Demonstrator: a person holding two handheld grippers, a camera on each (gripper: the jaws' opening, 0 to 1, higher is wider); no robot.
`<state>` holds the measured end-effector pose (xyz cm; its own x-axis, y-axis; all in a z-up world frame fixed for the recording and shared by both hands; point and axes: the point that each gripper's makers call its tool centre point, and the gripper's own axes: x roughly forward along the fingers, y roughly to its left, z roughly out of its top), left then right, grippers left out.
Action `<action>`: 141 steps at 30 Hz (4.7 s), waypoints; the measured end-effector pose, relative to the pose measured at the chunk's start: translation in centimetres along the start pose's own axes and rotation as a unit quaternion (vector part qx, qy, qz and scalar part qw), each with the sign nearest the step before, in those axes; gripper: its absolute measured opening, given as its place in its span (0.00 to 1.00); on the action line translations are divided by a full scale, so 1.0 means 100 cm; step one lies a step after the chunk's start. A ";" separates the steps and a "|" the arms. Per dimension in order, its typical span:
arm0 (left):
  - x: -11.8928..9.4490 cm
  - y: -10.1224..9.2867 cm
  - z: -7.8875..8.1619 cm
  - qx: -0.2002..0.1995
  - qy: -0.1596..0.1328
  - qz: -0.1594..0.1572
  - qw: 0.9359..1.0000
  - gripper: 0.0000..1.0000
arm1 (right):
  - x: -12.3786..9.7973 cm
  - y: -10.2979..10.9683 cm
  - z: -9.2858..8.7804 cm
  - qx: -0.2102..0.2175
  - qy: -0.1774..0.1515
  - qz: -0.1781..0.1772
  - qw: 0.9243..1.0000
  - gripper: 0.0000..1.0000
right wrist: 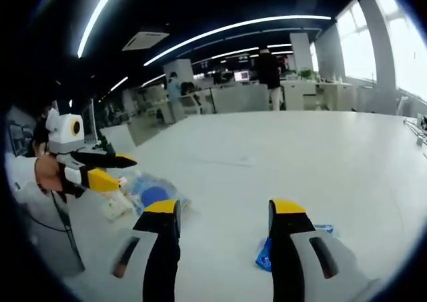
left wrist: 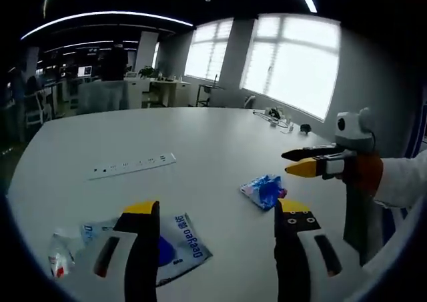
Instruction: Arrange the tabletop items into an orderly group along one side of the table until the central work area is clear of visible clutter.
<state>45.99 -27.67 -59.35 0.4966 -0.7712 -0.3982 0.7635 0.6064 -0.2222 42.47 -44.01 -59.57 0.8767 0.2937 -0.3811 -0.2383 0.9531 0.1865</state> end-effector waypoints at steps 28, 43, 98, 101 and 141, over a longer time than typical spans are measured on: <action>-0.106 0.076 -0.020 -0.010 0.000 0.064 0.998 0.70 | 0.034 0.099 -0.017 0.009 0.013 0.042 0.999 0.52; -0.133 0.104 -0.029 -0.013 0.006 0.079 0.997 0.68 | 0.047 0.122 -0.031 0.023 0.022 0.042 0.999 0.50; -0.089 0.162 -0.057 -0.012 0.055 0.070 0.996 0.64 | 0.132 0.109 -0.133 0.129 0.103 0.030 0.986 0.27; -0.087 0.164 -0.059 -0.010 0.058 0.071 0.996 0.63 | 0.133 0.110 -0.136 0.128 0.108 0.032 0.985 0.24; -0.024 0.196 -0.090 0.048 0.209 0.119 0.969 0.18 | 0.135 0.107 -0.141 0.125 0.107 0.033 0.986 0.03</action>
<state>56.00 -12.17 -70.79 0.4683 -0.4537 -0.7582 0.6922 0.7217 -0.0045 45.85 -28.81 -75.53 0.7476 0.3886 -0.5386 -0.1575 0.8916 0.4246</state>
